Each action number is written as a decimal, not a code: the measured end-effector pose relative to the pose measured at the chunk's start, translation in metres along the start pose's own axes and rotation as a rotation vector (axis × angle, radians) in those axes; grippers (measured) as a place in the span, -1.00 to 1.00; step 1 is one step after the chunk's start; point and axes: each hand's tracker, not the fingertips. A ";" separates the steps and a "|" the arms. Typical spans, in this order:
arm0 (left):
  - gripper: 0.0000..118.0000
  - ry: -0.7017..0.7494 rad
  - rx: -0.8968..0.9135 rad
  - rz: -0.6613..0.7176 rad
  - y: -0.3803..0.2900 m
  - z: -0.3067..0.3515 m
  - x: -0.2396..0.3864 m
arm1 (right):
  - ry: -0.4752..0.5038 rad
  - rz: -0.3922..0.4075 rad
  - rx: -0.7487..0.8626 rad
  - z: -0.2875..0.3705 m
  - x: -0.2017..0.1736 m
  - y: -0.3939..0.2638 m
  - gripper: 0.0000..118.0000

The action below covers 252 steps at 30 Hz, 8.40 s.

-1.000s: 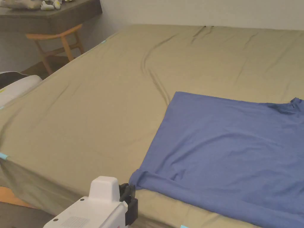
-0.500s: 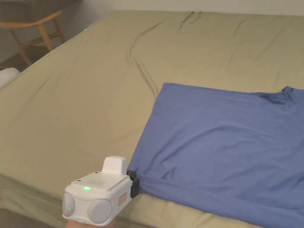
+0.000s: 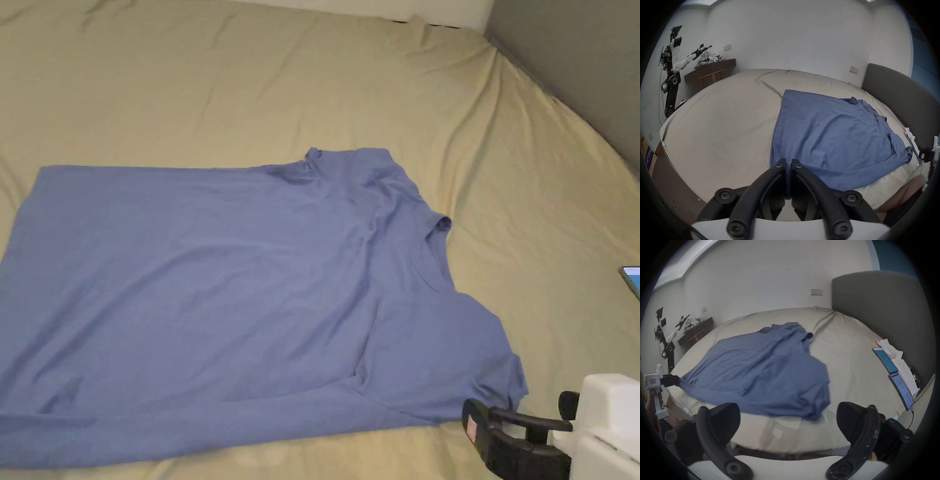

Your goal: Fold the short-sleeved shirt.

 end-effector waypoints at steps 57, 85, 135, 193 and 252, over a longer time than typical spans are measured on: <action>-1.00 0.073 0.022 0.006 0.024 0.011 0.015 | -0.003 0.066 0.141 -0.014 -0.021 0.050 -0.97; -0.96 0.017 -0.119 -0.154 0.048 -0.097 0.039 | 0.000 0.099 0.005 -0.044 -0.010 0.051 -0.36; -1.00 -0.009 0.201 -0.130 0.073 0.080 0.053 | -0.023 0.083 0.214 0.063 -0.016 0.053 -0.99; -0.98 -0.108 -0.020 -0.080 0.183 -0.070 -0.001 | 0.040 0.108 -0.001 -0.113 0.026 0.211 -0.99; -0.62 -0.866 -0.344 0.520 0.017 -0.014 -0.191 | 0.245 0.326 0.227 0.078 -0.181 -0.012 -0.98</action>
